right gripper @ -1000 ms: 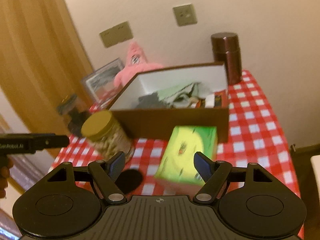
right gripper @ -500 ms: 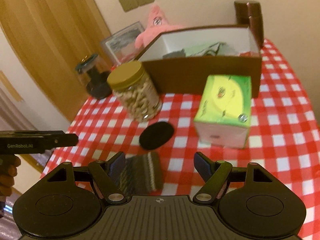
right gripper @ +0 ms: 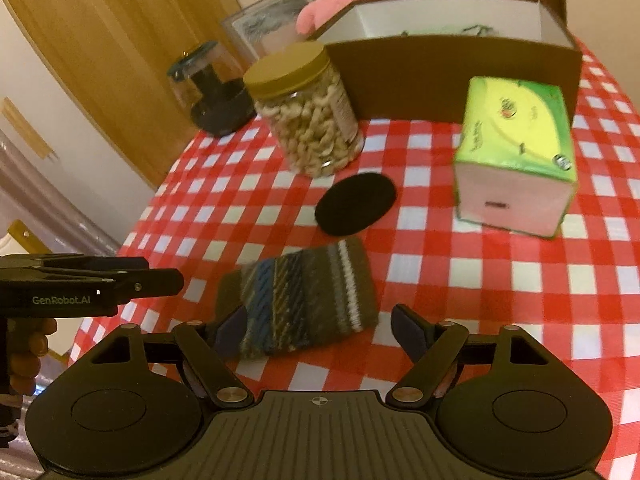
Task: Organize soft objects
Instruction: 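Grasp the striped knitted cloth with the right tool and lift it, then grasp the black round sponge with the left tool while the right tool holds the knitted cloth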
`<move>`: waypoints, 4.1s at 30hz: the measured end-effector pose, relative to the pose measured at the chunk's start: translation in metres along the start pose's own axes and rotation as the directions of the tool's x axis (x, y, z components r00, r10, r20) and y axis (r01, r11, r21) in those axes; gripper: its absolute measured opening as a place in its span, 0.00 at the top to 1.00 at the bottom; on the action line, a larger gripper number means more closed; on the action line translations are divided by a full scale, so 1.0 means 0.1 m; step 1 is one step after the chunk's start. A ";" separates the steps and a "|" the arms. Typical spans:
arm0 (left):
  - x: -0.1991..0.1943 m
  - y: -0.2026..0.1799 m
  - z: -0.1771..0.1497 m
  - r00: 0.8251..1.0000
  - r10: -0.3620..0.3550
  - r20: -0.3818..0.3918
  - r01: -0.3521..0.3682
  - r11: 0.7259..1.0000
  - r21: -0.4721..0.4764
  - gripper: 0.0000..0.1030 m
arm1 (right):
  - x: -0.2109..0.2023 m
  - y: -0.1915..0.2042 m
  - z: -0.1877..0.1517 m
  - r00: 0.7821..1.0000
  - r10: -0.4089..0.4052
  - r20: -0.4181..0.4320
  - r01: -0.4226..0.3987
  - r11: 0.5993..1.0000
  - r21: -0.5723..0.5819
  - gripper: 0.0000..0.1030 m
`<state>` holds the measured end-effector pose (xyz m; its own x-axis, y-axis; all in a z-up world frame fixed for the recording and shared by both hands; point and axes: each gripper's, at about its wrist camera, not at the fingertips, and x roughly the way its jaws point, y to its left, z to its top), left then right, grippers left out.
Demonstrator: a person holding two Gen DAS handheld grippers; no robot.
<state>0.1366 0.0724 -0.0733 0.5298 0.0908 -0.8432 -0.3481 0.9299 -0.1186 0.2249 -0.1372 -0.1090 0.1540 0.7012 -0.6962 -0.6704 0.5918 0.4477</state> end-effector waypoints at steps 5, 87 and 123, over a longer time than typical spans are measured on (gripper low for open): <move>0.09 0.08 -0.04 1.000 0.015 -0.025 -0.015 1.000 -0.006 0.40 | 0.19 0.04 0.00 0.999 0.004 -0.035 -0.004 1.000 0.002 0.10; 1.21 -0.62 0.55 0.990 -0.137 -0.007 0.132 0.934 0.332 0.36 | -0.56 -1.49 -0.18 0.947 -0.310 0.085 0.283 0.930 0.236 0.76; 1.63 -1.17 0.63 0.995 -0.024 -0.097 0.054 0.947 0.317 0.37 | -0.80 -2.03 0.01 0.921 -0.370 0.126 0.317 0.895 0.314 0.76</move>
<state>0.3121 0.0011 -0.1639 0.4605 0.0336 -0.8870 -0.0563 0.9984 0.0085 0.3493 -0.3130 -0.1433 0.4810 0.4768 -0.7357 -0.3235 0.8765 0.3565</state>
